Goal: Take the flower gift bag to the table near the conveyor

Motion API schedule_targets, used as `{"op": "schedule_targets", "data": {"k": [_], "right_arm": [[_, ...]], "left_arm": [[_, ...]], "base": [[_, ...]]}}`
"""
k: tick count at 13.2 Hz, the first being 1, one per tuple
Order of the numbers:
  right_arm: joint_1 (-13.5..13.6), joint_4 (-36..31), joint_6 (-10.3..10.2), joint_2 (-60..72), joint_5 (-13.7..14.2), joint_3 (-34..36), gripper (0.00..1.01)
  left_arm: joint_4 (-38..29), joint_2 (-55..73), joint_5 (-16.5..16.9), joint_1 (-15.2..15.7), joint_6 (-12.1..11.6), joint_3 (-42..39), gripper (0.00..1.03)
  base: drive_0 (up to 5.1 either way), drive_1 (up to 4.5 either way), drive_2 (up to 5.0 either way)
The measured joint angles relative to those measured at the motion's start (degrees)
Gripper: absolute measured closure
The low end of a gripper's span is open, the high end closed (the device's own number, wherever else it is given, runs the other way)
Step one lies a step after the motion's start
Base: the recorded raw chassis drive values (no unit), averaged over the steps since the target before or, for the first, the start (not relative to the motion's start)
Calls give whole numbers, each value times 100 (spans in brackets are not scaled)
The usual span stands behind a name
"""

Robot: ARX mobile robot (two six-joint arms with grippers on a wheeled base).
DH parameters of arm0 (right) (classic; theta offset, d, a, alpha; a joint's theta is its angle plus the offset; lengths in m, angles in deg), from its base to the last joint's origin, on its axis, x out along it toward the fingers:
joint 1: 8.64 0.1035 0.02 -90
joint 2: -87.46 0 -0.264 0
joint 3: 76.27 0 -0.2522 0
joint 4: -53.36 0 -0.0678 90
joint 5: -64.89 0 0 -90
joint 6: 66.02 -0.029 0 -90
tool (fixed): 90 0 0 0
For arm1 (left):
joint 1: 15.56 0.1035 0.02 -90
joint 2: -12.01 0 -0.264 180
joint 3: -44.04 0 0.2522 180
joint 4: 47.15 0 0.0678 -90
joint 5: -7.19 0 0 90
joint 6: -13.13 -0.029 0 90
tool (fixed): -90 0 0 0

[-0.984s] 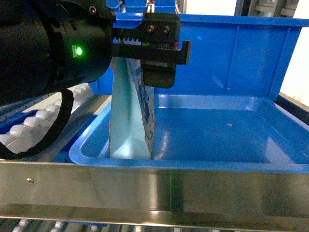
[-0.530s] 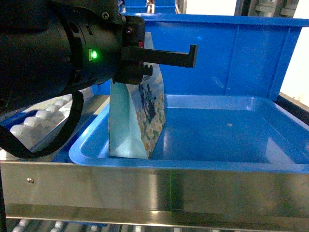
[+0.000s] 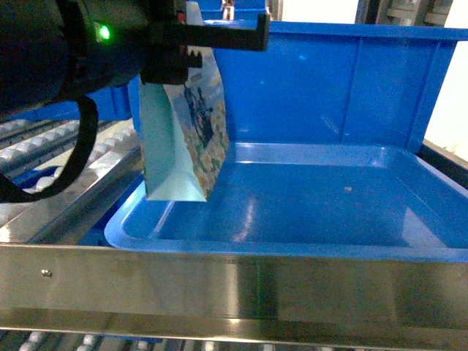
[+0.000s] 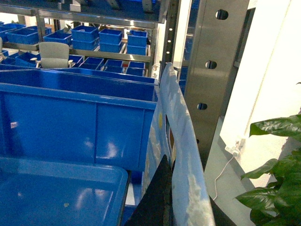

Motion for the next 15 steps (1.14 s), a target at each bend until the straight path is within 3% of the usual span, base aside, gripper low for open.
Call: {"op": "schedule_targets", "data": {"k": [3, 7, 11, 12, 15], "right_arm": [[0, 0, 0, 0, 0, 0, 99], [0, 0, 0, 0, 0, 0, 99], [2, 0, 0, 0, 0, 0, 99], [0, -2, 0, 0, 0, 0, 99], [-2, -4, 0, -7, 37, 7, 99]], "left_arm": [[-190, -503, -44, 280, -271, -170, 101], [-151, -1320, 114, 723, -446, -522, 101], [258, -2288, 186, 946, -505, -1161, 101], [225, -2455, 243, 1150, -507, -1259, 101], [219, -2455, 308, 1110, -505, -1261, 101]], "base": [[0, 0, 0], [0, 0, 0], [0, 0, 0], [0, 0, 0], [-440, 67, 416]]}}
